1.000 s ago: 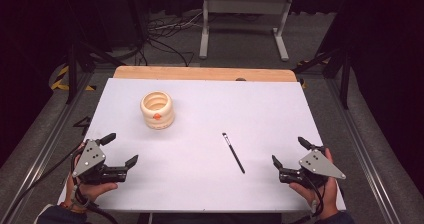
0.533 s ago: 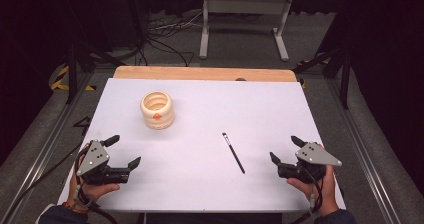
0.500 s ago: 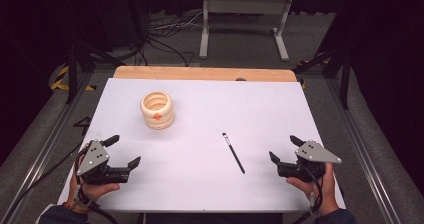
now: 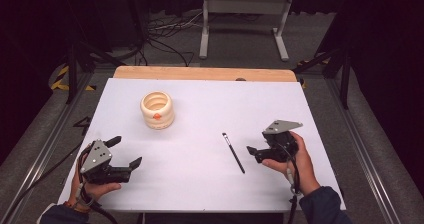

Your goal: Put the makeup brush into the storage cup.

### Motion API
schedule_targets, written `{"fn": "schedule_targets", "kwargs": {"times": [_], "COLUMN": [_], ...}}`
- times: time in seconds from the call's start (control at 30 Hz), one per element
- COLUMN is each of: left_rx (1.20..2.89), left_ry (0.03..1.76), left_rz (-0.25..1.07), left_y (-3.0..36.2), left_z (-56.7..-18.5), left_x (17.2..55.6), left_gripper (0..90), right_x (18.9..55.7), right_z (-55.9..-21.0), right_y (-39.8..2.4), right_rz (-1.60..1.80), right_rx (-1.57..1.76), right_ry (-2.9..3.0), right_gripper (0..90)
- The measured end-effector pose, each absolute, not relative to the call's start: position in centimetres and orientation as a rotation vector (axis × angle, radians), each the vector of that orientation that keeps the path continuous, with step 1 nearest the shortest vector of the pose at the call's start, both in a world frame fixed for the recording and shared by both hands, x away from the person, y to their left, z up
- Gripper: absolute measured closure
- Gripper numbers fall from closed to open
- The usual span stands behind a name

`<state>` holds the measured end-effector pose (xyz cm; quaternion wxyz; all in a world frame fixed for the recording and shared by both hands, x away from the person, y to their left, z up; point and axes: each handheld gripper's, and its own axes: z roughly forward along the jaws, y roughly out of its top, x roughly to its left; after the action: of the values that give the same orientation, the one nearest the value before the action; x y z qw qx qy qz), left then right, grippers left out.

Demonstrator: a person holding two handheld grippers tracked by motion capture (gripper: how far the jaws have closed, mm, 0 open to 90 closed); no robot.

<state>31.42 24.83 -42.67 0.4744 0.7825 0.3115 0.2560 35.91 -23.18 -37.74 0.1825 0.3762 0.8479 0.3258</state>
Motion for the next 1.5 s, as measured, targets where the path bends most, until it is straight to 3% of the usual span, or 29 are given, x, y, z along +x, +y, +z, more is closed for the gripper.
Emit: {"fn": "schedule_targets", "kwargs": {"times": [0.5, 0.87, 1.17, 1.3, 1.5], "left_rx": [1.927, 1.944, 1.953, 1.962, 1.971], "left_ry": [0.753, 0.749, 0.753, 0.749, 0.742], "left_rz": [0.614, 0.587, 0.578, 0.56, 0.554], "left_y": [25.0, 24.8, 24.6, 24.4, 24.3], "left_z": [-42.8, -42.9, -43.0, -43.1, -43.2], "left_x": [31.3, 31.4, 31.5, 31.5, 31.5], "left_gripper": [7.0, 7.3, 7.6, 7.6, 8.0], "right_x": [42.0, 44.7, 45.3, 45.2, 45.3], "right_z": [-39.8, -41.7, -42.3, -42.2, -42.2], "right_y": [-15.4, -14.0, -13.6, -13.2, -13.2], "right_rz": [0.564, 0.362, 0.337, 0.316, 0.313], "right_rx": [1.151, 1.206, 1.202, 1.159, 1.135], "right_ry": [2.631, 2.704, 2.723, 2.754, 2.772], "right_gripper": [32.8, 63.6, 72.0, 82.2, 84.0]}}
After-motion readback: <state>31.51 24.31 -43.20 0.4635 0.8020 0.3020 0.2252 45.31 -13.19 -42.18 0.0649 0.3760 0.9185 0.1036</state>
